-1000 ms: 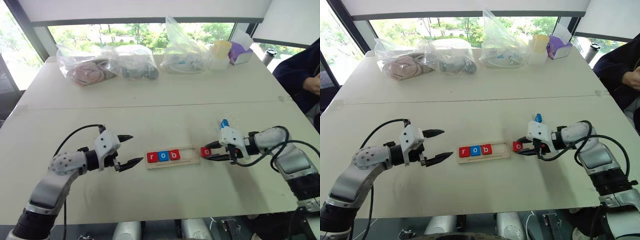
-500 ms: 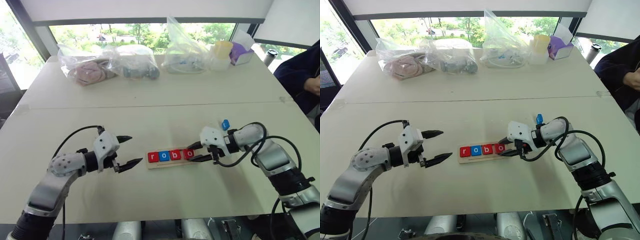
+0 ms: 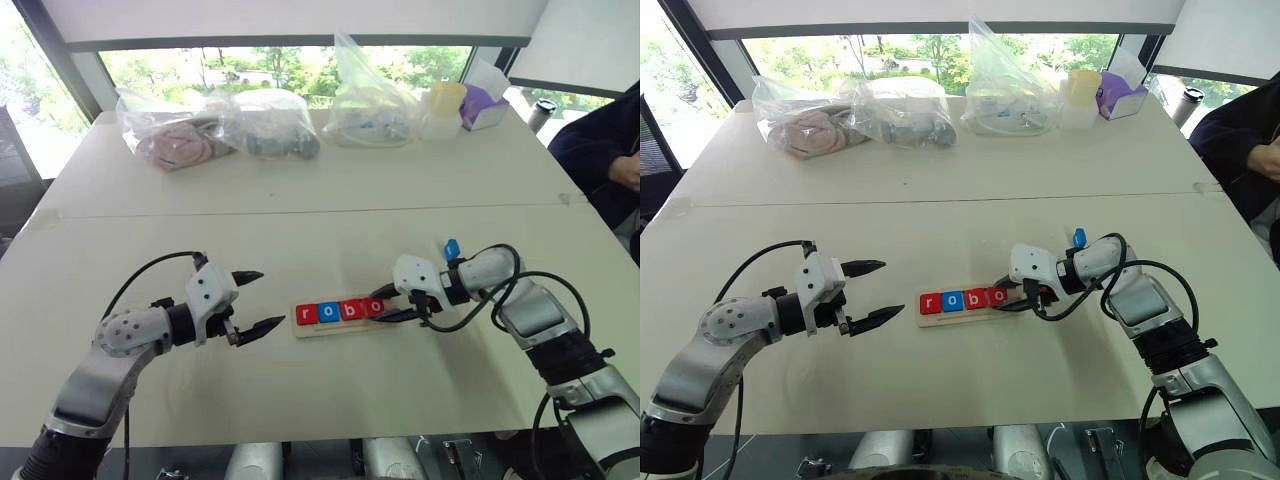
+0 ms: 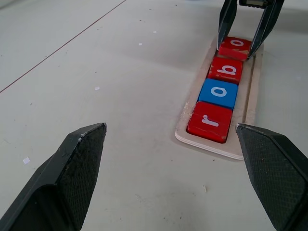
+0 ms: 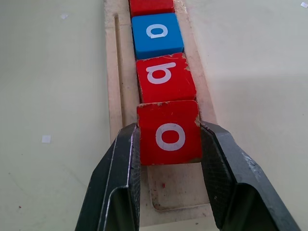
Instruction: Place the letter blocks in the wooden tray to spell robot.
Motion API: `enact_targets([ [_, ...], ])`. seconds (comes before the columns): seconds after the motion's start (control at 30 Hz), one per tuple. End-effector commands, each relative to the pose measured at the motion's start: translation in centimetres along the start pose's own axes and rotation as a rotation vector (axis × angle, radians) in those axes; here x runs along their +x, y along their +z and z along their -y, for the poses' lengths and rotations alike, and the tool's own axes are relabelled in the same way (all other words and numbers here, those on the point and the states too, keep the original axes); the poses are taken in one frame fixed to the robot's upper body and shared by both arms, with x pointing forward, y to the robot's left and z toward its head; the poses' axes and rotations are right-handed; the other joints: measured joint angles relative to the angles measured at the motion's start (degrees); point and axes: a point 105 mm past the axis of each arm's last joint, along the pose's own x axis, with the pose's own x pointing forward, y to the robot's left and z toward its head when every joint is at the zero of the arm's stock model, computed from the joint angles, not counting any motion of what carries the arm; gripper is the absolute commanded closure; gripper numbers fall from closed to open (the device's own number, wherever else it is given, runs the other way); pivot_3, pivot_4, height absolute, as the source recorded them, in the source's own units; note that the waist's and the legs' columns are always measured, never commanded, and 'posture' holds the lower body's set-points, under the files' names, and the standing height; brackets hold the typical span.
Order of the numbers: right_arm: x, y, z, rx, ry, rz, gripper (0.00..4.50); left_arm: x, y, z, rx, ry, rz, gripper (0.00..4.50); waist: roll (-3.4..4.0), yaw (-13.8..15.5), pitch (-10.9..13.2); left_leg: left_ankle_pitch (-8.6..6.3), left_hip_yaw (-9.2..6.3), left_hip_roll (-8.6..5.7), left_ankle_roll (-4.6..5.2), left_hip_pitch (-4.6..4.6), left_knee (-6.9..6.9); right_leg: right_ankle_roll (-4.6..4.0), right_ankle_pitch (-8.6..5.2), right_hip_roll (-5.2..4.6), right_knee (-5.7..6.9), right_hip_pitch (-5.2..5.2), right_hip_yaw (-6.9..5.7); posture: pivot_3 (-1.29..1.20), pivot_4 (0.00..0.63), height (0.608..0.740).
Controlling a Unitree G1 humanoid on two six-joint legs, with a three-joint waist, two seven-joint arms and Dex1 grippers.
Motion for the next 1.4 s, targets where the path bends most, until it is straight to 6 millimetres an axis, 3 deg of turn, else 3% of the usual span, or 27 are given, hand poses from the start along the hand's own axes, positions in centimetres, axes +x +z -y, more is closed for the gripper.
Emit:
enact_targets([
  [0.03,-0.1,1.1,0.4,-0.049,-0.004,0.014,3.36,-0.3,1.0,-0.1,0.028,0.012,0.028,0.00,0.00,0.01,0.00,0.00,0.00,0.00,0.00,0.00,0.00,0.00,0.00,0.00,0.00,0.00,0.00,0.00,0.150,0.740],
  [0.37,0.8,1.4,0.3,-0.056,0.013,0.026,3.36,-0.2,1.1,0.0,0.022,0.014,0.032,0.00,0.00,0.01,0.00,0.00,-0.01,0.00,0.00,0.00,0.00,0.00,0.00,0.00,0.00,0.00,0.00,0.00,0.150,0.740],
  [0.4,0.8,1.5,0.3,-0.057,0.012,0.026,2.32,-0.2,1.1,0.0,0.022,0.015,0.032,0.00,0.00,0.01,0.00,0.00,-0.01,0.00,0.00,0.00,0.00,0.00,0.00,0.00,0.00,0.00,0.00,0.00,0.150,0.740],
  [0.5,0.8,1.5,0.3,-0.059,0.012,0.028,1.09,-0.2,1.1,0.0,0.020,0.017,0.032,0.00,0.00,0.02,0.00,0.00,-0.01,0.00,0.00,0.00,0.00,0.00,0.00,0.00,0.00,0.00,0.00,0.00,0.150,0.740],
  [0.57,0.7,1.6,0.3,-0.059,0.012,0.029,0.04,-0.2,1.1,0.1,0.019,0.017,0.031,0.00,0.00,0.02,0.00,0.00,-0.01,0.00,0.00,0.00,0.00,0.00,0.00,0.00,0.00,0.00,0.00,0.00,0.150,0.740],
  [0.8,-0.2,2.2,1.1,-0.054,-0.042,0.045,0.01,-0.1,1.1,0.1,0.018,0.016,0.033,0.00,0.00,0.00,0.00,0.00,-0.01,0.00,0.00,0.00,0.00,0.00,0.00,0.00,0.00,0.00,0.00,0.00,0.150,0.740],
  [1.1,-4.6,3.6,3.8,0.096,-0.297,0.134,0.01,0.0,1.1,0.2,0.018,0.012,0.036,0.00,0.00,0.07,0.00,0.00,-0.07,0.00,0.00,0.00,0.00,0.00,0.00,-0.01,0.00,0.00,0.00,0.00,0.150,0.740],
  [1.2,-5.9,3.3,4.9,0.140,-0.445,0.152,0.01,0.3,1.1,0.2,0.018,0.004,0.044,0.00,0.00,0.06,0.00,0.00,-0.06,0.00,0.00,0.00,-0.01,-0.01,0.00,-0.02,0.00,0.00,0.00,0.00,0.150,0.740],
  [1.33,-7.3,1.0,7.4,0.183,-0.715,0.051,0.01,0.7,1.1,0.2,0.020,-0.006,0.051,0.00,0.00,0.01,-0.01,0.00,0.02,-0.01,0.00,-0.01,0.00,-0.02,0.00,-0.01,0.01,0.00,0.00,0.00,0.150,0.740],
  [1.4,-7.6,0.6,7.2,0.241,-0.756,0.075,0.01,0.9,1.2,0.2,0.021,-0.011,0.056,0.00,0.00,0.01,-0.01,0.00,0.04,-0.01,-0.01,-0.01,-0.01,-0.02,0.00,0.00,0.00,-0.01,0.00,0.00,0.150,0.740],
])
